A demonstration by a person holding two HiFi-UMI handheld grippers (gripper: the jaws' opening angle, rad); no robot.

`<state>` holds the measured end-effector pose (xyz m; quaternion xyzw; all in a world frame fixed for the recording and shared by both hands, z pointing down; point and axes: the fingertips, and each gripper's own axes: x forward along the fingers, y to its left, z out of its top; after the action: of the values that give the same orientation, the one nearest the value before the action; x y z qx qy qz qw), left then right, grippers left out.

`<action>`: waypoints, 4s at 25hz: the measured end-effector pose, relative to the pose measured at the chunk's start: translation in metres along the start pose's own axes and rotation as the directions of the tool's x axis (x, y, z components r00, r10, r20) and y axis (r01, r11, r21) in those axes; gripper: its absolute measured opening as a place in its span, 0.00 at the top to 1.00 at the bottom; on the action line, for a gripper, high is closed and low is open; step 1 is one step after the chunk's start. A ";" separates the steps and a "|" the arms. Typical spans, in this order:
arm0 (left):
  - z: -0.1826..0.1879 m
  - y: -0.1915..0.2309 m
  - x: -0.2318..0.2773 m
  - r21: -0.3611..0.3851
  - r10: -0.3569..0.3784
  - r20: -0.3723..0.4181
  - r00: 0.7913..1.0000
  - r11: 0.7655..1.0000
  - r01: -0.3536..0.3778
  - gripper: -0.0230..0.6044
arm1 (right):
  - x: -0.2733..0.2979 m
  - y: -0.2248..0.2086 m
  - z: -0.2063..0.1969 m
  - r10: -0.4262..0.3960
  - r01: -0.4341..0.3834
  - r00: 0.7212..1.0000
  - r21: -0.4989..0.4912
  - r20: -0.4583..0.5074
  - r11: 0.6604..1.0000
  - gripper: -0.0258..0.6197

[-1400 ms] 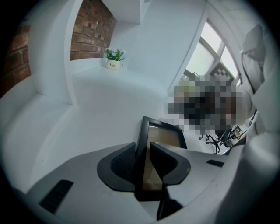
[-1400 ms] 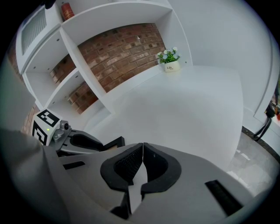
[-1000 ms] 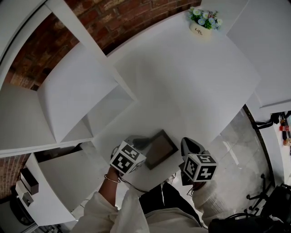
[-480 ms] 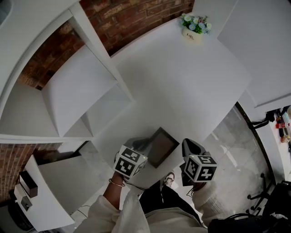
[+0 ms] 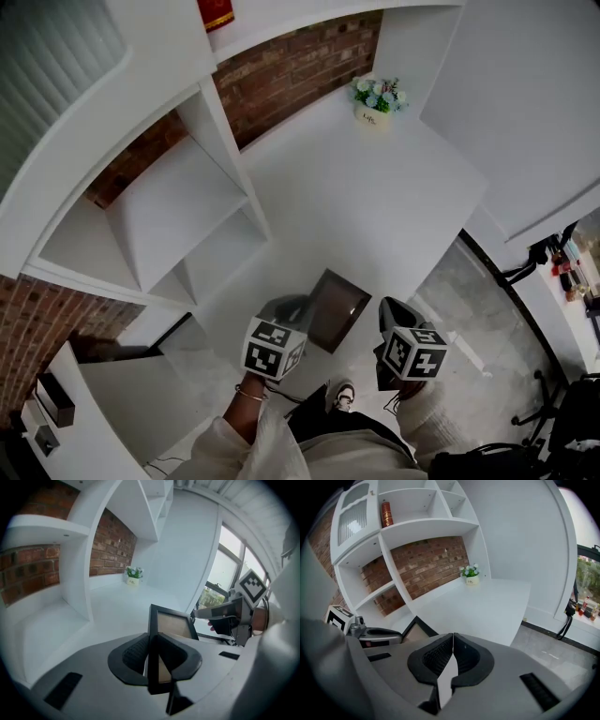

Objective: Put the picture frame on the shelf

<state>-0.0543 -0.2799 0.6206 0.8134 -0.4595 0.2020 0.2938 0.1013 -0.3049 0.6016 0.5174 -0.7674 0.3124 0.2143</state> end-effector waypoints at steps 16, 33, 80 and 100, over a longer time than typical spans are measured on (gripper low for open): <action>0.131 -0.011 -0.047 -0.017 0.128 0.254 0.959 0.992 -0.128 0.86 | -0.024 0.010 0.112 0.037 -0.038 0.967 0.000 0.254 0.999 0.92; 0.294 -0.034 -0.068 -0.041 0.286 0.516 0.808 0.950 -0.310 0.86 | -0.036 0.009 0.272 0.248 -0.179 0.886 -0.202 0.393 0.963 0.92; 0.564 0.084 -0.130 -0.241 0.650 0.450 0.612 0.748 -0.618 0.86 | 0.004 0.071 0.464 0.485 -0.393 0.782 -0.293 0.393 0.871 0.92; 0.572 0.076 -0.138 -0.206 0.608 0.481 0.632 0.779 -0.592 0.80 | 0.011 0.084 0.455 0.493 -0.401 0.788 -0.301 0.369 0.865 0.92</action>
<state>-0.1549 -0.6036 0.1336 0.6328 -0.7678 0.0528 0.0853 0.0166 -0.6085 0.2633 0.3510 -0.9243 0.1496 0.0103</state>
